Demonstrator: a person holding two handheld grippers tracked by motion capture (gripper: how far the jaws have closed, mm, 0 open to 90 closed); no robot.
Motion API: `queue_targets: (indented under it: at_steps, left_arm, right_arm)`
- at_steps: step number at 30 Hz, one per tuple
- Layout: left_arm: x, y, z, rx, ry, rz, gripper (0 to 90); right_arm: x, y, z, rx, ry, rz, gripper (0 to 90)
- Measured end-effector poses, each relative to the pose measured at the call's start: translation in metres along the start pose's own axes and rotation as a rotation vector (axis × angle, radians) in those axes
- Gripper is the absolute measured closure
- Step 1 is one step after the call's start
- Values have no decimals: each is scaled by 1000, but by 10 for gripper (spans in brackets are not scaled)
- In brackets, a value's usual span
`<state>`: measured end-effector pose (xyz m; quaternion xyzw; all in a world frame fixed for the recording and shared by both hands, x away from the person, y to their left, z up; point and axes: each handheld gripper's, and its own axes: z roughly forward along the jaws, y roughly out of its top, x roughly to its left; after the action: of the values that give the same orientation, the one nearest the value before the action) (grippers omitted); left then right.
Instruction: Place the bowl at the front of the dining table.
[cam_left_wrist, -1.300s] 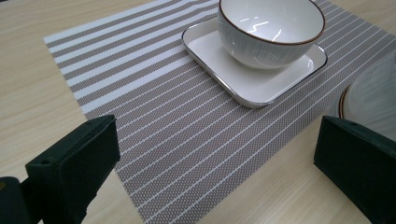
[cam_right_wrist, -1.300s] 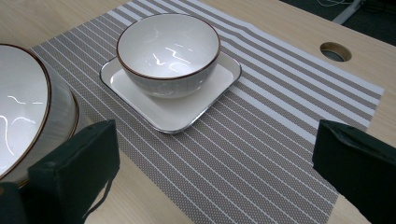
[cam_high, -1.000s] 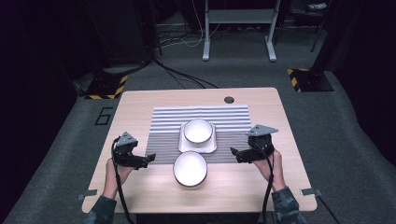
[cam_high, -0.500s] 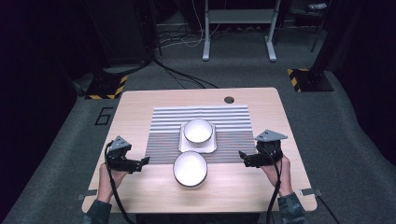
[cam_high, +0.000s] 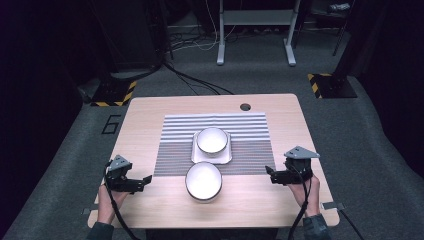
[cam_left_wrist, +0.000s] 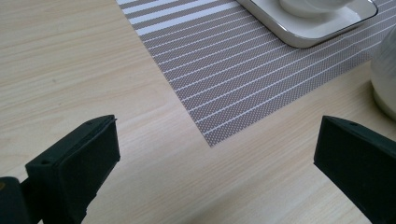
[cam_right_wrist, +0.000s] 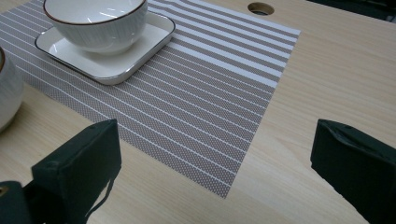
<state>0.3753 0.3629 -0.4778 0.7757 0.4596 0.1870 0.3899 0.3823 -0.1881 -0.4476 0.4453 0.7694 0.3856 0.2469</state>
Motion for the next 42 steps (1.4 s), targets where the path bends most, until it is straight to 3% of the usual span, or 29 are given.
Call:
queue_targets:
  at_steps: [15, 25, 42]
  left_arm:
    - [6, -21, -6, -13, 22, -33, 0]
    - [9, -31, -4, 11, 42, -44, 0]
    - [18, -50, -2, 62, 54, -79, 0]
  right_arm:
    - [-6, -25, -5, 4, -38, 33, 11]
    - [-8, -38, -1, 27, -56, 43, 12]
    - [-26, -70, -3, 85, -119, 87, 11]
